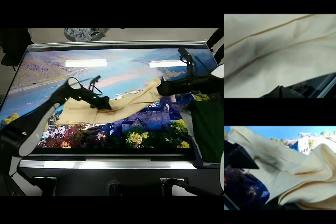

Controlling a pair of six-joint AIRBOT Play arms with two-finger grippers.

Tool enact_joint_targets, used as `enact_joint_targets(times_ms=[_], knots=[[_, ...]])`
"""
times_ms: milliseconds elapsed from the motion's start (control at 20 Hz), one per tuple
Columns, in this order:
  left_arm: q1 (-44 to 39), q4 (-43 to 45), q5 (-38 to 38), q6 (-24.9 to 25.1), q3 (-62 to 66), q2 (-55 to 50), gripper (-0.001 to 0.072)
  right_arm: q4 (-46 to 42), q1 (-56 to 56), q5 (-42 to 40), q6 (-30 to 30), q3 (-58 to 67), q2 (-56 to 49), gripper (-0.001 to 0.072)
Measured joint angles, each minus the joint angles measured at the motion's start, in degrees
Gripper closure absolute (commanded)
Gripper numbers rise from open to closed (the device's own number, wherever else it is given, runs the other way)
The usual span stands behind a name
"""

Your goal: Fold the shirts.

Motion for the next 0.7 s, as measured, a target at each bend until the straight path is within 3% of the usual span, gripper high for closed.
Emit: enact_joint_targets(times_ms=[400, 550, 700], knots=[[-13.49, -18.78, 13.99, 0.61, -0.96, -7.5, 0.0688, -0.15, 0.0, 4.94, 1.22, 0.0, 11.47, 0.0673], [-11.54, -19.06, 15.89, 1.53, -0.98, -5.84, 0.0689, -0.22, 0.76, 4.0, 1.4, -0.13, 11.39, 0.0673], [-4.81, -10.84, 16.15, -0.04, -0.98, -0.28, 0.0689, -0.15, 5.77, 1.07, 1.05, -0.17, 8.9, 0.0672]])
